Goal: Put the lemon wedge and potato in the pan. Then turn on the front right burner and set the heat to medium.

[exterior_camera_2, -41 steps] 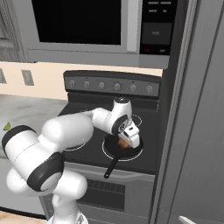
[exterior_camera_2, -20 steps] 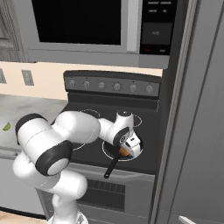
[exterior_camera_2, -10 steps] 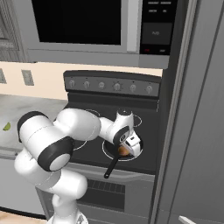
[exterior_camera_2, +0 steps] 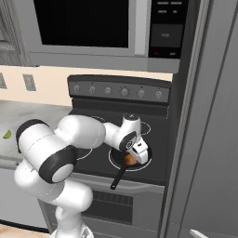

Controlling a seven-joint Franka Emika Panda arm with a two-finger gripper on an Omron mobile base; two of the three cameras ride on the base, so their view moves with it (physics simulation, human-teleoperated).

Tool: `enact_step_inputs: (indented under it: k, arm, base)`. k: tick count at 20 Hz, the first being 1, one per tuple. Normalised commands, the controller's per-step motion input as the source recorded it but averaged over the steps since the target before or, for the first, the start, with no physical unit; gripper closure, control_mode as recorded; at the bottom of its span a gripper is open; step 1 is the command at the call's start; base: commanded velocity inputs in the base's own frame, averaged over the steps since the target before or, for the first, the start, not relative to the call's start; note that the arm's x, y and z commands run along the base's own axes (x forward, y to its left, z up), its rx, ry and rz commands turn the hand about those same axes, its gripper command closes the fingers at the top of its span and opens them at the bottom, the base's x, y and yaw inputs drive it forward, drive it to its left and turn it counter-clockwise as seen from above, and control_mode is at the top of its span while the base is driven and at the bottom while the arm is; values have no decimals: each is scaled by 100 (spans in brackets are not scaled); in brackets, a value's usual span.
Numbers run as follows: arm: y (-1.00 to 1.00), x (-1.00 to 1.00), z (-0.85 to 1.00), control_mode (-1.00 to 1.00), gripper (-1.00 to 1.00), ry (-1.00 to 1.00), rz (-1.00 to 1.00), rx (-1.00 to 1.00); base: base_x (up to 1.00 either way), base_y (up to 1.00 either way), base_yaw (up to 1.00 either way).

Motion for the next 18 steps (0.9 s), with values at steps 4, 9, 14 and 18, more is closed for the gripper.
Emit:
enact_step_inputs:
  k: [4,9,14,18]
  arm:
    - [25,0,66,-100,-100,-6,0,0]
    - [40,-1,69,-100,-100,-8,0,0]
    - [61,3,30,-100,-100,0,-1,0]
    - [56,-5,1,-100,-100,0,0,0]
  base:
    - [0,0,0]
    - [0,0,0]
    - [0,0,0]
    - [0,0,0]
